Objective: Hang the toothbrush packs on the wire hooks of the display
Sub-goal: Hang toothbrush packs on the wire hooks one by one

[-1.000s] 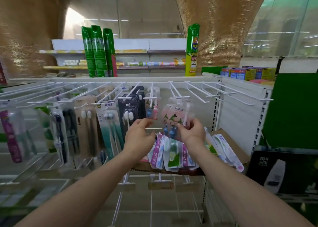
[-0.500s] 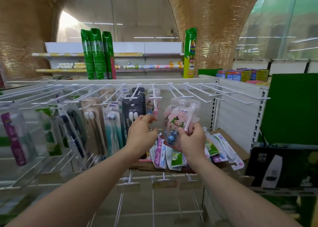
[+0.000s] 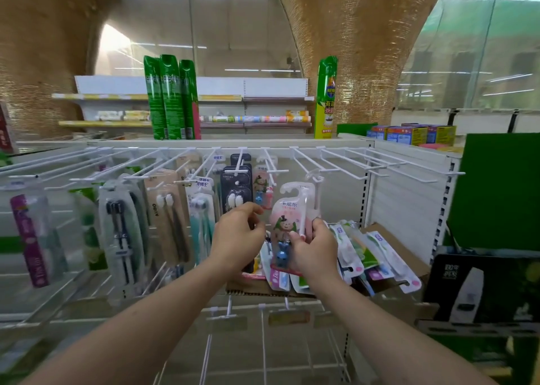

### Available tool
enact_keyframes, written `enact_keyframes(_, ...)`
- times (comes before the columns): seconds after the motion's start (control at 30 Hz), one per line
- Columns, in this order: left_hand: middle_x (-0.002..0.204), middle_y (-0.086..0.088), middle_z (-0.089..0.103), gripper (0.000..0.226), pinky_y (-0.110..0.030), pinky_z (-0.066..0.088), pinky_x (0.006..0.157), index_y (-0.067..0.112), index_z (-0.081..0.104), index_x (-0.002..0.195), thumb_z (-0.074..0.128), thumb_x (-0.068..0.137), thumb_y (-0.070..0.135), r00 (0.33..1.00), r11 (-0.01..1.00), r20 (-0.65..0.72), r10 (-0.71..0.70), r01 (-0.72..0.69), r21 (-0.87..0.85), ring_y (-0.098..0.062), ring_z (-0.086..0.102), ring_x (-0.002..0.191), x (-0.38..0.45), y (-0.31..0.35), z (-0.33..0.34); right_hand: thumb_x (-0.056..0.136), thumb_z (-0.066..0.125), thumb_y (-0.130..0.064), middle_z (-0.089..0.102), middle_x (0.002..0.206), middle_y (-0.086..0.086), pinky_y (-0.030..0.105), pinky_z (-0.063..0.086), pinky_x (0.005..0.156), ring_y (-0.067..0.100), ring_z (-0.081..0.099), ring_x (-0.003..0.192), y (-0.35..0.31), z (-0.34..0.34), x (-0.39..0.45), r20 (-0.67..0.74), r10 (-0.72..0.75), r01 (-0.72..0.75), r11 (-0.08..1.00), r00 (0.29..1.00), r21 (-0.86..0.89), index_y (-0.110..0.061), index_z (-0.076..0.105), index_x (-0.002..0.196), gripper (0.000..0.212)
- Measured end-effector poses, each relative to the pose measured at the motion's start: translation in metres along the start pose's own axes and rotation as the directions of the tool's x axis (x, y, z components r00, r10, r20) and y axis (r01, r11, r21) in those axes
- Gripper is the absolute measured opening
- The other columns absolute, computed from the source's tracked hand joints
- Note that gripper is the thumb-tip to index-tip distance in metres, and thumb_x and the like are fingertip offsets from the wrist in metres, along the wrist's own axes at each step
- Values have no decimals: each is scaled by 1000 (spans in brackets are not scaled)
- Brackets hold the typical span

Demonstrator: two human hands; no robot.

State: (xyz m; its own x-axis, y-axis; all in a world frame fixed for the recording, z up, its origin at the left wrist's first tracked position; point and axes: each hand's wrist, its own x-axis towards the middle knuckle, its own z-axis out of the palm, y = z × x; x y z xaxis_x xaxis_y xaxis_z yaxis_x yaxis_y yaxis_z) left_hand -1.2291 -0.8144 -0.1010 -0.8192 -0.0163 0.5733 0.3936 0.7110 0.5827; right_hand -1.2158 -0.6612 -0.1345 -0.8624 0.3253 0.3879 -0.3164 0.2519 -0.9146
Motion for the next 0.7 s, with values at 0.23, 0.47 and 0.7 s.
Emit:
enact_keyframes(0.23,87,14,68,21,-33,58,76,25,71,113,64,94,20,1000,1000,12,11,-11,-15,-6,63,82,0,-7,-4,92,66,-6,69,102,4,21,54,64,21,67,94,-18,22,31,70,11,-7,999,998,-52,-15,60,99,13)
enact_keyframes(0.47,77,18,64,17,-15,42,59,29,70,107,65,94,19,1000,1000,15,11,-11,-25,0,60,74,-3,-9,-1,95,65,-20,59,92,1,30,42,70,25,59,92,-24,39,61,170,131,-83,961,977,-263,-16,55,93,11)
enact_keyframes(0.7,84,10,69,20,-27,53,75,23,74,110,66,92,19,999,998,6,38,-37,-51,-13,63,77,0,-4,10,91,71,-39,66,93,-3,29,45,74,19,62,86,4,15,46,36,-35,45,931,999,-361,-17,61,107,29)
